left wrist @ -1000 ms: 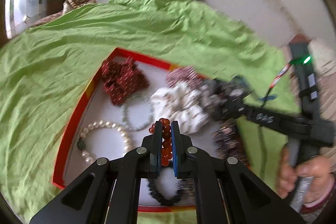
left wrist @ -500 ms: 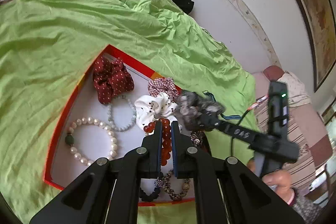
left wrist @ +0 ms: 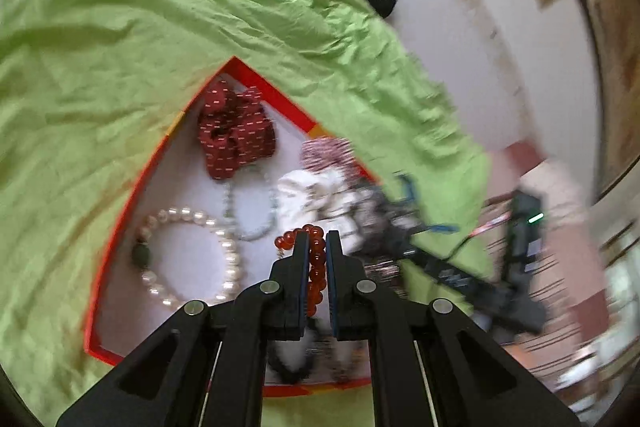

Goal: Organize jewelry
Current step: 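Lower both items into the box and open both tools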

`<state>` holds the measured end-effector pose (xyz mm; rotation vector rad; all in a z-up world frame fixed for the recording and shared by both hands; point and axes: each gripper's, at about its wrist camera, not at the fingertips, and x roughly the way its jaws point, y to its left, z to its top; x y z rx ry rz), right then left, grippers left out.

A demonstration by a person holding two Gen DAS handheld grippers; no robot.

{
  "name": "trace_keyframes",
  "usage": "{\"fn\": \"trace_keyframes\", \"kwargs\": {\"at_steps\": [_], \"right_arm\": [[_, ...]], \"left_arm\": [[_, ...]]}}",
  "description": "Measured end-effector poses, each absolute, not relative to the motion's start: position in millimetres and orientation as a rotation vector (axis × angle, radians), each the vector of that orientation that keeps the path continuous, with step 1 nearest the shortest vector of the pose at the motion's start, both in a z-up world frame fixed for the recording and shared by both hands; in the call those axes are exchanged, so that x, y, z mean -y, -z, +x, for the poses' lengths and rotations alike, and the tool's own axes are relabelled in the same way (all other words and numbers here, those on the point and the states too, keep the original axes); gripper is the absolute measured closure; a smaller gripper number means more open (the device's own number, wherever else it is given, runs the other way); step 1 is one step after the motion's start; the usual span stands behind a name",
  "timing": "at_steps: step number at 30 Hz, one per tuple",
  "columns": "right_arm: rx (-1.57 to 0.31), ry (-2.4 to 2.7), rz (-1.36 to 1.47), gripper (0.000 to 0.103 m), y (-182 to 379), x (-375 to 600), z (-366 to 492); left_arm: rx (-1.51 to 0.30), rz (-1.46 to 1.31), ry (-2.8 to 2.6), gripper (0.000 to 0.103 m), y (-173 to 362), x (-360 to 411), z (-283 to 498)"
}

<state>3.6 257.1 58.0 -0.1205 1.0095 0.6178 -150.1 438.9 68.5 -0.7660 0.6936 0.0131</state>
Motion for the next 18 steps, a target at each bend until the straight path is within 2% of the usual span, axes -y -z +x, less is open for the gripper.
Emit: {"fn": "trace_keyframes", "kwargs": {"at_steps": [6,18], "right_arm": [[-1.001,-0.612,-0.144,0.088,-54.6,-261.4,1.5],[-0.999,-0.59,-0.149,0.074,-58.2,-260.7,1.5]], "left_arm": [[-0.798,-0.552,-0.135,0.096,-63.6,-414.2,-140.5],[-0.793,-0.482,-0.18,0.096,-68.2,-409.1,-144.5]]}}
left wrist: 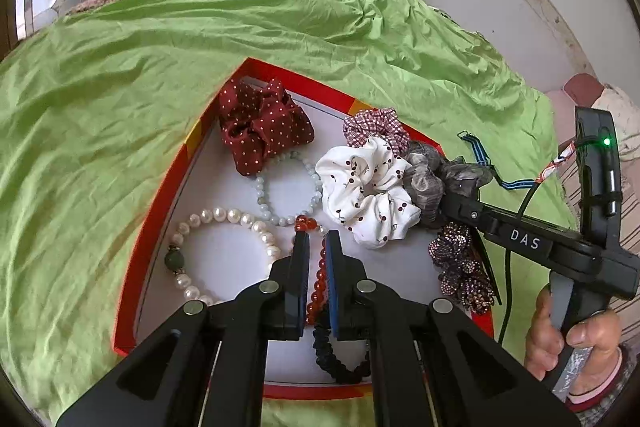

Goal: Organize jewelry
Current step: 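Lower both items into the box and open both tools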

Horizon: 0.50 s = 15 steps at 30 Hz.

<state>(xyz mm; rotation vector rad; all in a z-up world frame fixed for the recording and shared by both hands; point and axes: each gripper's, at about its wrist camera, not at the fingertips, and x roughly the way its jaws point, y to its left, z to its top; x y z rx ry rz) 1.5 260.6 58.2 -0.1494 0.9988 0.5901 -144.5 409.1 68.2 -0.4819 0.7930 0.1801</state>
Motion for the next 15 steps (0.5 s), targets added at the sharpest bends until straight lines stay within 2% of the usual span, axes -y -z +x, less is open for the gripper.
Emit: {"fn": "trace_keyframes", "kwargs": {"at_steps": [2,3,4,5,6,7,8,11,15], "right_arm": [[-1.001,-0.583,-0.136,0.061,-59.4,-258.4,1.5],[-1.0,-0.577,-0.123,0.059,-61.1,-256.2,1.4],[-1.0,-0.575,-0.116,0.058,-62.5,-254.9,1.3],[-0.999,-0.572,-0.109,0.057,-64.7,-252.8,0.9],[-0.996,-0.572,-0.105,0.057,-66.9,-251.3,0.2],[-0.989,-0.572,-0.101,0.057,-70.3,-249.1,-1.3],[-0.982,-0.572,-0.101,0.057,-73.8,-247.3,-2.7],[-0.957,-0.575,-0.098,0.053,-84.4,-241.0,-10.7],[-0.922,-0.578,-0.107,0.051,-97.3,-230.9,-24.7]], "left_arm": [[-0.787,-0.45,-0.2,0.096,-70.8,-405.9,-145.2],[-0.783,-0.432,-0.211,0.095,-72.5,-403.7,-144.9],[-0.779,-0.415,-0.221,0.088,-73.9,-401.7,-145.1],[-0.77,-0.393,-0.238,0.072,-75.9,-399.3,-146.0],[-0.762,-0.382,-0.252,0.064,-77.5,-398.0,-146.9],[-0.744,-0.366,-0.275,0.051,-80.6,-396.5,-149.1],[-0.73,-0.358,-0.287,0.047,-82.8,-395.8,-150.6],[-0.694,-0.348,-0.301,0.04,-89.5,-394.7,-154.5],[-0.686,-0.336,-0.321,0.038,-90.8,-392.0,-157.8]]}}
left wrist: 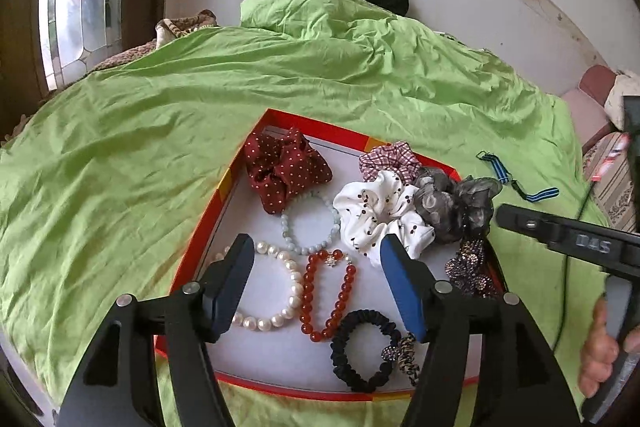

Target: Organize jewelry

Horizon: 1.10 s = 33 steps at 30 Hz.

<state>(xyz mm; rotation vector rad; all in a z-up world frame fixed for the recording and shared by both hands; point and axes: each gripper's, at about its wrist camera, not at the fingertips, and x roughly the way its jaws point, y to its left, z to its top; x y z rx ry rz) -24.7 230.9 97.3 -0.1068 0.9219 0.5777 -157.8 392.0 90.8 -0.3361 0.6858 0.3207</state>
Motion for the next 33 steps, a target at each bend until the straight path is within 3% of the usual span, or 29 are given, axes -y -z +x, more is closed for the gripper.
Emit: {"fn": "trace_keyframes", "kwargs": {"at_steps": [8,9,11,14,20,25,33], "right_arm": [[-0.892,-0.568,-0.093,0.049,-109.8,-194.3,-54.1],[-0.894,-0.566,-0.086,0.049,-110.1,-188.4,-57.0],[-0.897,-0.554,-0.067,0.049,-111.1,-172.9,-67.4],[-0.893,-0.541,-0.041,0.048,-111.8,-151.7,-83.6],[-0.901,-0.553,0.008,0.046,-105.2,-124.1,-119.0],[-0.917,-0.603,0.015,0.045,-99.2,-118.0,-148.3],[-0.894,-0.614,-0.015,0.04,-88.5,-106.0,-190.0]], "left_arm": [[-0.588,-0.242,-0.451,0.035,-105.6,-375.7,-173.8],[-0.55,-0.211,-0.499,0.032,-111.2,-371.1,-179.8],[-0.46,-0.138,-0.627,0.012,-123.9,-360.0,-195.3],[-0.311,-0.053,-0.79,0.0,-146.8,-339.9,-225.8],[-0.264,-0.055,-0.808,0.0,-170.5,-310.5,-294.9],[-0.364,-0.07,-0.77,0.0,-185.2,-298.1,-317.9],[-0.317,-0.121,-0.72,0.0,-203.7,-277.0,-342.5]]}}
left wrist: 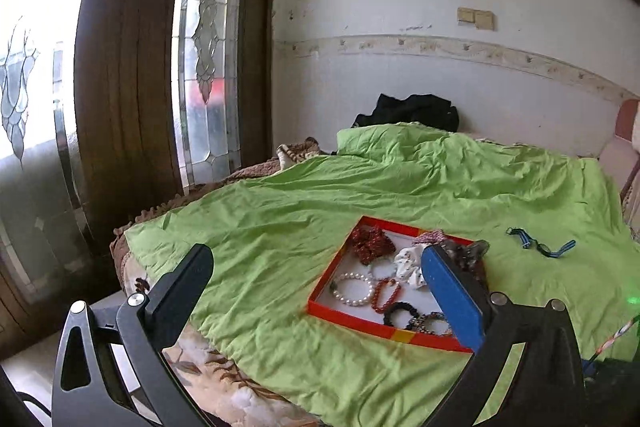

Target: Organize jewelry

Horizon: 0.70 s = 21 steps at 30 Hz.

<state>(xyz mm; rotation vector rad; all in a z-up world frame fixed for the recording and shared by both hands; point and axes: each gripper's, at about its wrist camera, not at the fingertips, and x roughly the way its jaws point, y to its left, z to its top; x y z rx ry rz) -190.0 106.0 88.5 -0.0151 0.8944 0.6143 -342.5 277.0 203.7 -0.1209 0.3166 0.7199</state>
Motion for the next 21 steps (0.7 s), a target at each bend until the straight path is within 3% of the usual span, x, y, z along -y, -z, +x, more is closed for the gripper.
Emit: {"fn": "trace_keyframes", "kwargs": {"at_steps": [21], "right_arm": [[-0.872,-0.627,-0.127,0.032,-75.7,-118.6,-238.0]], "left_arm": [[-0.6,-0.178,-0.676,0.0,-152.7,-282.4,-326.6]]}}
